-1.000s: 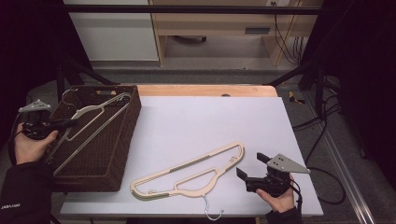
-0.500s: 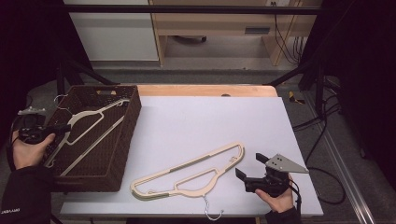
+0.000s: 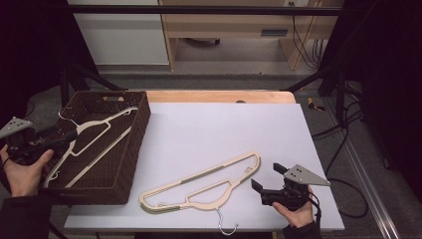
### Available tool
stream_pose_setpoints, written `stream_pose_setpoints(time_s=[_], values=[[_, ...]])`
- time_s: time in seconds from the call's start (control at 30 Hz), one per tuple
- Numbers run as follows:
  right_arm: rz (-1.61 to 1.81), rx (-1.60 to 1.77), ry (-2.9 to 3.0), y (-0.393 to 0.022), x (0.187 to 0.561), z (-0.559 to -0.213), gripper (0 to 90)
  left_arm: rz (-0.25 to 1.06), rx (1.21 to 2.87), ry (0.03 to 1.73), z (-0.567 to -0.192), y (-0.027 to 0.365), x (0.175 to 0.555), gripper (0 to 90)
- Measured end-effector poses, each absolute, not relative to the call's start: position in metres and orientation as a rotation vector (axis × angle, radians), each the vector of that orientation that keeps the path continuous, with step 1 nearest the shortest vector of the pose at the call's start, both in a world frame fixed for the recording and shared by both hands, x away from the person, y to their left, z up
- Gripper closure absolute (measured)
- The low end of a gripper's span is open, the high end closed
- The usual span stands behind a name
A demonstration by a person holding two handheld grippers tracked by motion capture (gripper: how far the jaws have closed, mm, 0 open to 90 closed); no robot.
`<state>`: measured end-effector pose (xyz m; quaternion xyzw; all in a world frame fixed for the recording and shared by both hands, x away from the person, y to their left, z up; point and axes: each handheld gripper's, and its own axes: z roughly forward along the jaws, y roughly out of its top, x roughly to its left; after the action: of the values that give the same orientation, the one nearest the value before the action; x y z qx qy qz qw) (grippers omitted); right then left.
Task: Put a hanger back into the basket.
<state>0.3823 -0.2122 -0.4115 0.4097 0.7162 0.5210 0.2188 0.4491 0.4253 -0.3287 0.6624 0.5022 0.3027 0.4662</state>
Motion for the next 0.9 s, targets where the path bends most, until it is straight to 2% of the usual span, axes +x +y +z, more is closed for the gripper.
stream_pose_setpoints(time_s=[0.1,0.33,0.6,0.9], values=[[1.442,1.134,1.981,-0.211,0.381,-0.41,6.9,0.75,1.619,1.171,-0.325,0.407,0.438,9.9],[1.447,1.13,1.983,-0.208,0.38,-0.409,6.9,0.729,1.596,1.037,-0.326,0.36,0.418,6.5],[1.451,1.14,1.995,-0.205,0.379,-0.41,6.6,0.636,1.67,0.917,-0.342,0.304,0.407,5.8],[1.45,1.139,2.018,-0.194,0.375,-0.41,6.6,0.575,1.743,0.819,-0.357,0.264,0.391,6.1]])
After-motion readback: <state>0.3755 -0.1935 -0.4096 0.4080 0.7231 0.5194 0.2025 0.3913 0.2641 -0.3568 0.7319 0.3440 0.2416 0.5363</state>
